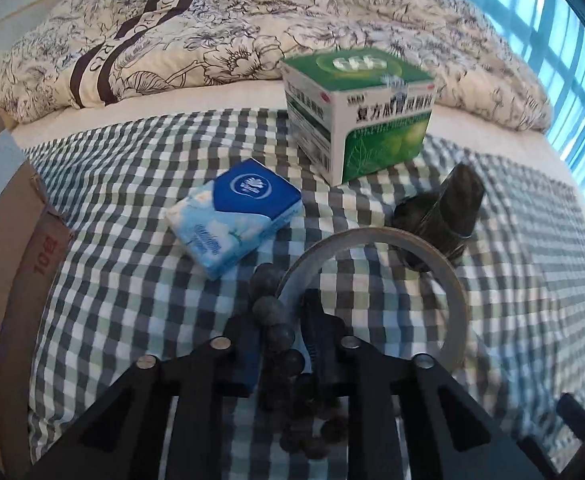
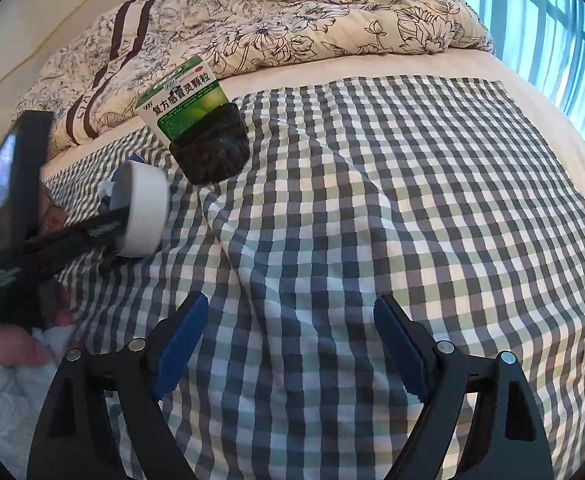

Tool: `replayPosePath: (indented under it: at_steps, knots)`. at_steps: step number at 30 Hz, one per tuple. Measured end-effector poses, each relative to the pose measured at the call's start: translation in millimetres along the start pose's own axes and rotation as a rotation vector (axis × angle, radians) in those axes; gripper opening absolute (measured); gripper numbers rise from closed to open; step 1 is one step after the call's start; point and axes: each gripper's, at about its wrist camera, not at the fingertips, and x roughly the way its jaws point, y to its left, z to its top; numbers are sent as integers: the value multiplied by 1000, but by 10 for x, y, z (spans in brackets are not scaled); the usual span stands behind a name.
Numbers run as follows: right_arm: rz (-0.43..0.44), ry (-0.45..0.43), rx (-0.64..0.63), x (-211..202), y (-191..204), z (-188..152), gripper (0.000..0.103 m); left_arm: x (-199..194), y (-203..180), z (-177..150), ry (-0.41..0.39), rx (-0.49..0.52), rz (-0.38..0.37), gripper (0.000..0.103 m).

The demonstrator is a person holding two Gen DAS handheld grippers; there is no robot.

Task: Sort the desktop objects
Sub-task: 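Grasp the bead bracelet with the left tool while the right tool grasps the white tape roll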

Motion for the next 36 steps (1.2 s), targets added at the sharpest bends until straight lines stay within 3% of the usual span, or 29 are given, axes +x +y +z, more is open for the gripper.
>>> replayPosePath:
  at_steps: [3,6,9,10,13,17,19,21,22,23,26,27,31,32,36]
  knots:
    - [-5,9,1,32,31,-13,85,-231,109,-3,-38,-8,-48,20]
    - [0,10,-4,44,80,-5,85,-432,192,-4,-77,4,-45,20]
    - [9,5,-11,28,151,13,85,-471,289,3,-80,10,-44,18]
    - [11,1,-14,16,177,21,85,-455,329,12,-74,6,-43,10]
    - [14,-12,-30,-21,248,59,85,-440,464,-5,-64,-18,-39,4]
    - [26,-32,-42,-42,349,203,85,-449,549,-55,-53,-17,-74,4]
    - [38,-44,-45,-52,416,263,85,-426,553,-88,-39,-17,-105,7]
    - [44,-53,-58,-58,488,291,85,-395,535,-130,-38,-3,-106,22]
    - [46,-53,-64,-55,515,292,85,-368,528,-140,-33,1,-105,42]
    - [50,-51,-70,-45,547,289,85,-330,530,-150,-24,2,-104,53]
    - [59,-34,-83,19,602,255,85,-171,571,-184,5,-6,-91,53]
    - [55,-28,-87,47,619,245,85,-106,592,-197,16,-9,-80,52]
    - [50,-16,-94,133,653,275,85,16,649,-219,17,5,-66,26]
    - [51,-17,-95,153,663,296,85,20,656,-209,17,9,-75,14]
    - [51,-17,-85,274,768,424,85,-37,690,-196,5,12,-94,11]
